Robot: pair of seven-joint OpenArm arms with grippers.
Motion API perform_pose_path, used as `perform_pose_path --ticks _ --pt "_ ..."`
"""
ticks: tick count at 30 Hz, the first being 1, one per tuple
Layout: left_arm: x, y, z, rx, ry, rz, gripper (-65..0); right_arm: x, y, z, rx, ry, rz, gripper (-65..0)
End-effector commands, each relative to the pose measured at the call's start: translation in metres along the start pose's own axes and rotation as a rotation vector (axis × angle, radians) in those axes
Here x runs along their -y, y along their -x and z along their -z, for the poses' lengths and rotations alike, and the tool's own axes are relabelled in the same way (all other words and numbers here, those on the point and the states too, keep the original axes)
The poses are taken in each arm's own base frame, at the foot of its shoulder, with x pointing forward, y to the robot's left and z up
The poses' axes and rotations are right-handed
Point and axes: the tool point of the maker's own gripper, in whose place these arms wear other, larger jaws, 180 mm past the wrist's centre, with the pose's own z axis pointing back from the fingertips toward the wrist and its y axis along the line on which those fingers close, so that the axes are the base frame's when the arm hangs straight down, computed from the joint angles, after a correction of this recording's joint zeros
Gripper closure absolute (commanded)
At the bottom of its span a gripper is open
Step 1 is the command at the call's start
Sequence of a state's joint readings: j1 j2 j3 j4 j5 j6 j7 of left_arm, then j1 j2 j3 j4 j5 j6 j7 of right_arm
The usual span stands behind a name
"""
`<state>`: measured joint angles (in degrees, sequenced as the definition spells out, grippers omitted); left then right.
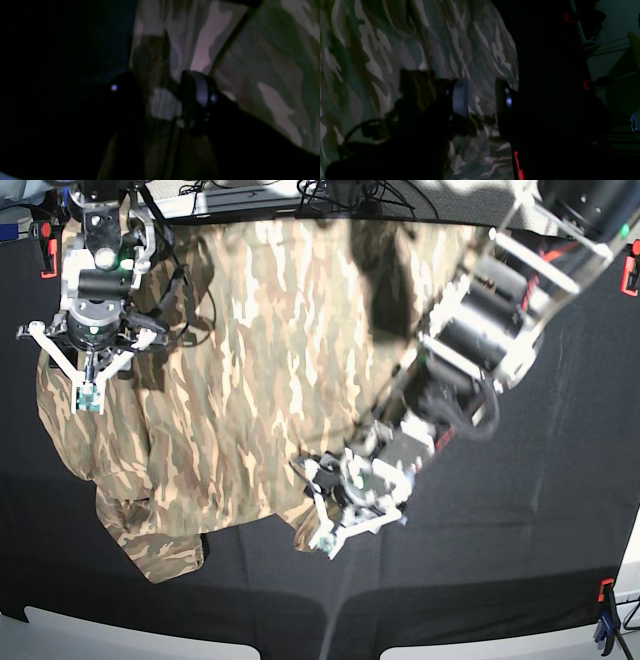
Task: Layout the t-shirt on the table in an organized manner, then fold the t-shirt properly
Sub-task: 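Grasp the shirt with both grippers and lift it, shaking it flat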
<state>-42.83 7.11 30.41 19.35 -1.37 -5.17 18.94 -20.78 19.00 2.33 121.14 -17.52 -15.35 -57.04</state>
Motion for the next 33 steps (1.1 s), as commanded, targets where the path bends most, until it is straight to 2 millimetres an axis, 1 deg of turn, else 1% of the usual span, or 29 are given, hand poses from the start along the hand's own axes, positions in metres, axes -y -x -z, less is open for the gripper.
perform_pose_path --ticks 1,4,7,12,14,16,18,22,28,33 --pt "-0.010 -0.006 -0.002 -0.017 -0.043 0.032 -18.7 0.008 -0.012 -0.002 0.048 0.024 0.001 -18.0" --pt "-0.030 -0.009 -0.004 -0.015 -0.153 0.049 -0.6 0.008 -0.012 -0.002 0.048 0.024 0.001 -18.0" --pt "-0.046 -0.016 -0.008 -0.016 -0.223 0.072 0.0 0.008 -0.012 -0.002 0.048 0.024 0.001 -18.0" --pt "-0.062 -0.034 -0.013 0.001 -0.260 0.113 0.0 0.008 -0.013 -0.002 0.048 0.024 0.000 -18.0" --pt "-0.071 -0.039 -0.015 0.006 -0.280 0.129 0.0 0.008 -0.013 -0.002 0.048 0.024 0.001 -18.0" --pt "-0.085 -0.040 -0.018 0.005 -0.303 0.133 0.0 0.008 -0.013 -0.002 0.050 0.024 0.000 -18.0" --pt "-0.104 -0.038 -0.022 -0.001 -0.334 0.133 0.0 0.008 -0.013 -0.002 0.052 0.024 0.000 -18.0" --pt "-0.153 -0.019 -0.034 -0.034 -0.414 0.128 0.0 0.008 -0.013 -0.002 0.053 0.024 0.001 -18.0" --pt "-0.228 0.025 -0.059 -0.110 -0.528 0.116 0.0 0.008 -0.014 -0.002 0.057 0.024 0.001 -18.0" --pt "-0.275 0.053 -0.082 -0.149 -0.604 0.107 0.0 0.008 -0.015 -0.002 0.060 0.024 0.001 -18.0"
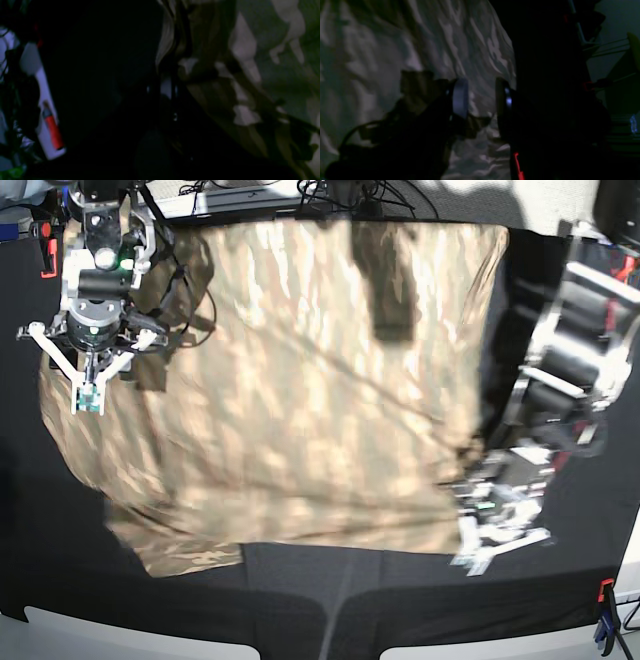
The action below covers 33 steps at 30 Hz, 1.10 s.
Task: Layout the t-shirt on the table in an organized manner, then fold the t-shirt properly
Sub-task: 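Grasp the shirt with both grippers and lift it, shaking it flat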
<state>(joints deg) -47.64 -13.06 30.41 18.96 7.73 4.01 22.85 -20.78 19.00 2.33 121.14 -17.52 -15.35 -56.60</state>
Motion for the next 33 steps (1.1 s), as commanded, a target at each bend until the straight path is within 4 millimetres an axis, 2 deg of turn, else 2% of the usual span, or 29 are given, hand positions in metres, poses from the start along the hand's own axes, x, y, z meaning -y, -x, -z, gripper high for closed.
perform_pose_path --ticks 1,5,8,12,18,21,23,26,29,31,33 --pt "-0.039 -0.019 -0.002 0.047 -0.079 -0.010 0.0 0.008 -0.013 -0.002 0.052 0.024 0.001 -18.0" --pt "-0.072 -0.002 0.000 0.033 -0.125 -0.025 0.0 0.008 -0.013 -0.002 0.052 0.024 0.001 -18.0" --pt "-0.084 0.011 0.001 0.014 -0.132 -0.068 0.0 0.008 -0.013 -0.002 0.052 0.024 0.000 -18.0" --pt "-0.083 0.018 0.002 -0.004 -0.114 -0.133 0.0 0.008 -0.017 -0.002 0.070 0.024 0.001 -18.0" --pt "-0.077 0.014 0.002 0.001 -0.099 -0.150 0.0 0.008 -0.030 -0.004 0.147 0.024 0.000 -18.0" --pt "-0.077 0.014 0.002 0.000 -0.100 -0.150 -18.2 0.008 -0.035 -0.004 0.174 0.024 0.000 -18.0" --pt "-0.077 0.014 0.002 -0.001 -0.100 -0.150 -24.8 0.008 -0.037 -0.004 0.183 0.024 0.001 -18.0" --pt "-0.077 0.015 0.002 -0.010 -0.099 -0.151 -25.6 0.002 -0.043 -0.005 0.209 -0.009 -0.016 -18.0" --pt "-0.077 0.009 -0.001 -0.023 -0.096 -0.155 -25.6 -0.026 -0.054 -0.010 0.279 -0.160 -0.030 -18.0" --pt "-0.078 -0.006 -0.006 0.003 -0.096 -0.158 -25.6 -0.042 -0.062 -0.016 0.321 -0.258 -0.018 -18.0" --pt "-0.080 -0.028 -0.013 0.054 -0.097 -0.161 -25.6 -0.048 -0.067 -0.018 0.332 -0.296 -0.010 -18.0"
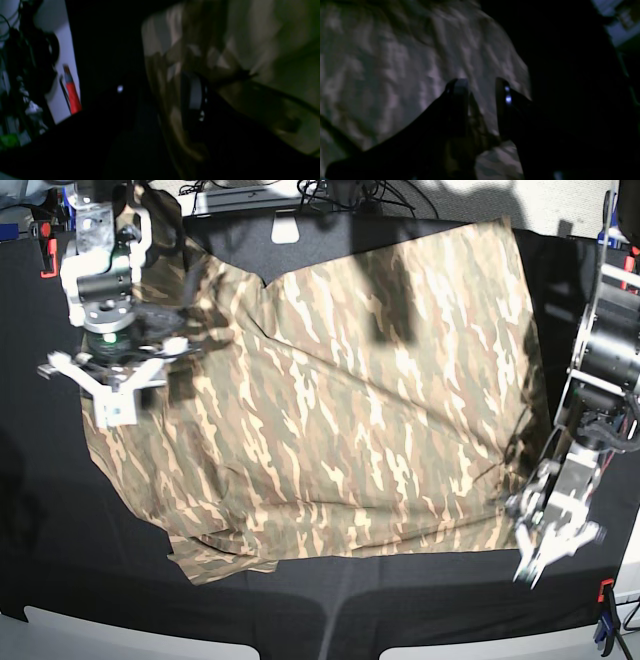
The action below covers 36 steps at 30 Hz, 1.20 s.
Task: Layout the t-shirt on the table in an organized manner, then fold the t-shirt properly
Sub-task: 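Grasp the shirt with both grippers and lift it, shaking it flat, then hold the shirt middle with the left gripper while the right gripper repositions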
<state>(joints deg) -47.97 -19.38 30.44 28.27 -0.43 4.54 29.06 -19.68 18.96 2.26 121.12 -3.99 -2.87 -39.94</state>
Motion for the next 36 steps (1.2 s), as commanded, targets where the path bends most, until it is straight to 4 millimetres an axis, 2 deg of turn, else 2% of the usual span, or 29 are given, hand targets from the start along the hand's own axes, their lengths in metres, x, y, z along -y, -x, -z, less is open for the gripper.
perform_pose_path --ticks 1,5,8,11,14,17,20,24,29,32,36 --pt "-0.019 -0.043 -0.010 0.093 -0.038 -0.020 -25.6 0.008 -0.018 -0.001 0.063 0.022 -0.005 -18.0" --pt "-0.001 -0.087 -0.030 0.183 0.000 -0.040 -25.6 0.012 -0.030 0.003 0.091 0.034 0.000 -18.0" --pt "0.028 -0.114 -0.046 0.227 0.073 -0.080 -25.6 0.014 -0.031 0.007 0.091 0.041 0.001 -18.0" --pt "0.065 -0.132 -0.058 0.244 0.146 -0.098 -25.6 0.016 -0.012 0.023 0.027 0.048 0.000 -18.0" --pt "0.106 -0.141 -0.071 0.251 0.221 -0.100 -25.6 0.021 0.017 0.049 -0.064 0.062 0.006 -18.0" --pt "0.148 -0.136 -0.080 0.243 0.295 -0.094 -25.6 0.030 0.038 0.078 -0.145 0.084 0.021 -18.0" --pt "0.186 -0.124 -0.089 0.225 0.364 -0.086 -25.6 0.042 0.047 0.107 -0.202 0.106 0.046 -18.0" --pt "0.220 -0.095 -0.092 0.180 0.425 -0.075 -25.6 0.056 0.051 0.142 -0.277 0.113 0.068 -18.0" --pt "0.239 -0.057 -0.089 0.125 0.433 -0.032 -25.6 0.072 0.056 0.171 -0.390 0.117 0.107 -18.0" --pt "0.244 -0.040 -0.088 0.107 0.423 0.003 -25.6 0.085 0.055 0.175 -0.432 0.134 0.138 -18.0" --pt "0.249 -0.028 -0.087 0.095 0.425 0.015 -25.6 0.115 0.054 0.171 -0.423 0.176 0.184 -18.0"
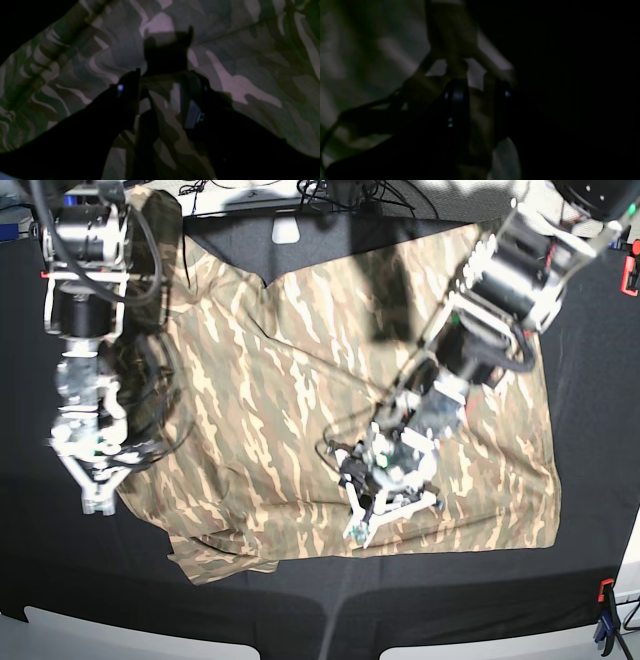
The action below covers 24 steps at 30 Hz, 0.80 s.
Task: Layout the t-shirt on the table in an organized manner, then fold the t-shirt properly
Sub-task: 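Hold the shirt middle with the left gripper while the right gripper repositions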
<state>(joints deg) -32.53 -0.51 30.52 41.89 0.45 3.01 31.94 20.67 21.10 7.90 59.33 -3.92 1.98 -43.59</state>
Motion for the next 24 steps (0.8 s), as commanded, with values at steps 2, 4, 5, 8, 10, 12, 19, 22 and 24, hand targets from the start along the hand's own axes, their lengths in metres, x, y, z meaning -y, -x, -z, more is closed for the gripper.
perform_pose_path --ticks 2,4,5,8,10,12,19,22,24 --pt "-0.005 -0.002 -0.001 -0.019 -0.014 0.006 -25.6 0.031 -0.022 -0.007 0.051 0.030 0.035 -18.0" --pt "-0.005 -0.002 -0.001 -0.017 -0.015 0.005 -25.6 0.042 -0.019 -0.008 0.041 0.008 0.065 -18.0" --pt "-0.006 -0.004 -0.001 -0.015 -0.015 0.006 -25.6 0.045 -0.017 -0.009 0.041 -0.014 0.091 -18.0" --pt "-0.006 -0.004 -0.001 -0.015 -0.016 0.006 -25.6 0.036 -0.018 -0.012 0.059 -0.155 0.185 -18.0" --pt "-0.006 -0.004 -0.001 -0.016 -0.016 0.006 -25.6 0.030 -0.016 -0.012 0.061 -0.222 0.226 -18.0" --pt "-0.006 -0.003 -0.001 -0.017 -0.016 0.006 -25.6 0.030 -0.008 -0.008 0.042 -0.228 0.236 -18.0" --pt "-0.006 -0.003 -0.001 -0.016 -0.016 0.006 -25.6 0.009 0.022 0.009 -0.030 -0.310 0.281 -18.0" --pt "-0.006 -0.004 -0.001 -0.016 -0.016 0.006 -25.6 -0.005 0.021 0.006 -0.025 -0.388 0.282 -17.9" --pt "-0.006 -0.004 -0.001 -0.016 -0.016 0.006 -25.6 -0.016 0.018 0.000 -0.021 -0.461 0.263 -17.5"
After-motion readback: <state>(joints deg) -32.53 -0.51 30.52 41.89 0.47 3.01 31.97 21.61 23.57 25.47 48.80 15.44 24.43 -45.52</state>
